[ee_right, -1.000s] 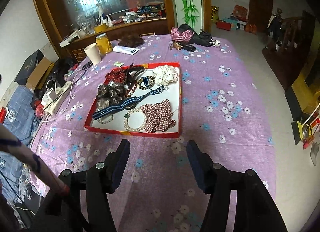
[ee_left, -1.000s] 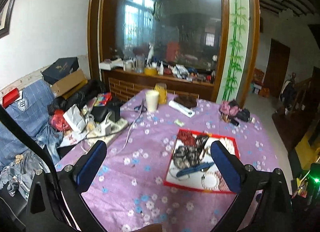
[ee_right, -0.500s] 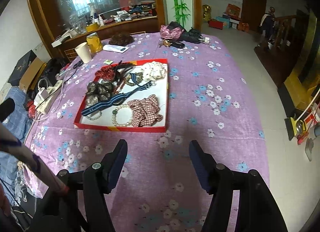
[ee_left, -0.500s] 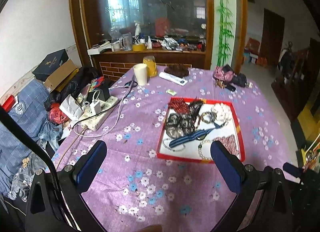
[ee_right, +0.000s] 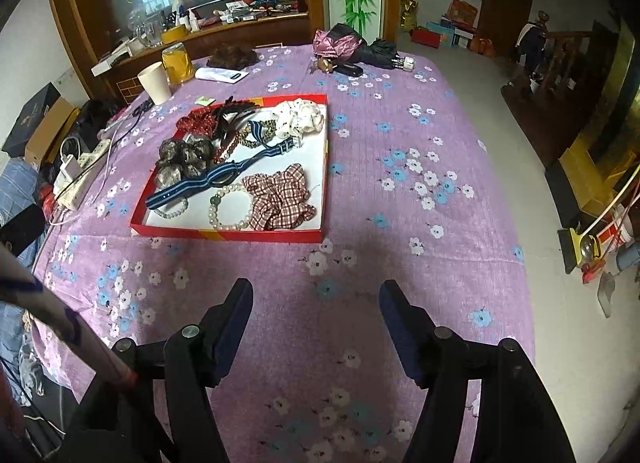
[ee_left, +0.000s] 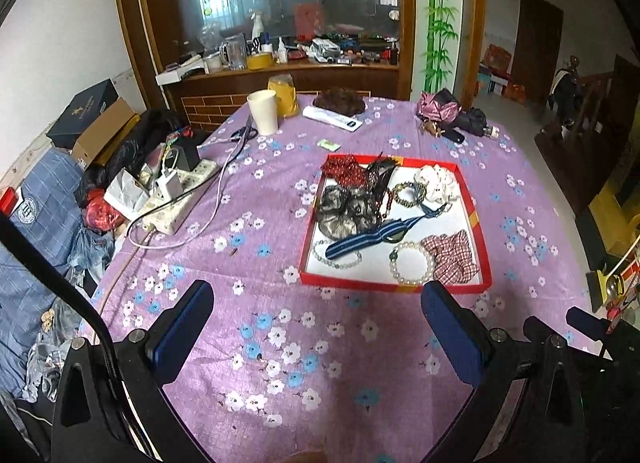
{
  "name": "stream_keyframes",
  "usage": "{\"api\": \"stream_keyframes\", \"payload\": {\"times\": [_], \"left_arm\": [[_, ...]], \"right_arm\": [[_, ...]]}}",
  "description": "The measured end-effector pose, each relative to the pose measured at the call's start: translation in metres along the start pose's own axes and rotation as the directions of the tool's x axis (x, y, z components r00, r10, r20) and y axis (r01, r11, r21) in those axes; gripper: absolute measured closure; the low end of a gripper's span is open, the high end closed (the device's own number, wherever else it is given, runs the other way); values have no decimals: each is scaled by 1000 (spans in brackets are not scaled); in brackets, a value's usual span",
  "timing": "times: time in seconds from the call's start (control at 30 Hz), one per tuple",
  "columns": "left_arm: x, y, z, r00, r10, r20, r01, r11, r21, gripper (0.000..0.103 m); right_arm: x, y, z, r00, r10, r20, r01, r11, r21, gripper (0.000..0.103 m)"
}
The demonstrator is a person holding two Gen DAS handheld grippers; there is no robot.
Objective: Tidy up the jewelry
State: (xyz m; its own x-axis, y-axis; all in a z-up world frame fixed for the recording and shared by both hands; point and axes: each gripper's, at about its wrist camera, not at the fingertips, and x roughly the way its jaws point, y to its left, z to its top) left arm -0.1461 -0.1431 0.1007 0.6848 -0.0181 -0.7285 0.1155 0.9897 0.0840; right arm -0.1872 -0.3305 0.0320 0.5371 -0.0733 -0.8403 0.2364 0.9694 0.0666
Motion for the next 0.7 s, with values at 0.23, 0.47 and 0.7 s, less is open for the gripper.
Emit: {"api": "stream_keyframes", "payload": {"times": [0.23,0.47,0.7], "left_arm": [[12,4,-6,999,-17,-49,18,1000,16,0],[23,7,-13,994,-32,-103,37,998,43,0],[34,16,-18,989,-43,-139,49,998,42,0]], "right_arm": [[3,17,1,1000,-14,-1,14,1000,-23,33],[12,27,3,999,-25,-19,25,1000,-12,31],[20,40,1,999,-28,-44,27,999,-21,31]]}}
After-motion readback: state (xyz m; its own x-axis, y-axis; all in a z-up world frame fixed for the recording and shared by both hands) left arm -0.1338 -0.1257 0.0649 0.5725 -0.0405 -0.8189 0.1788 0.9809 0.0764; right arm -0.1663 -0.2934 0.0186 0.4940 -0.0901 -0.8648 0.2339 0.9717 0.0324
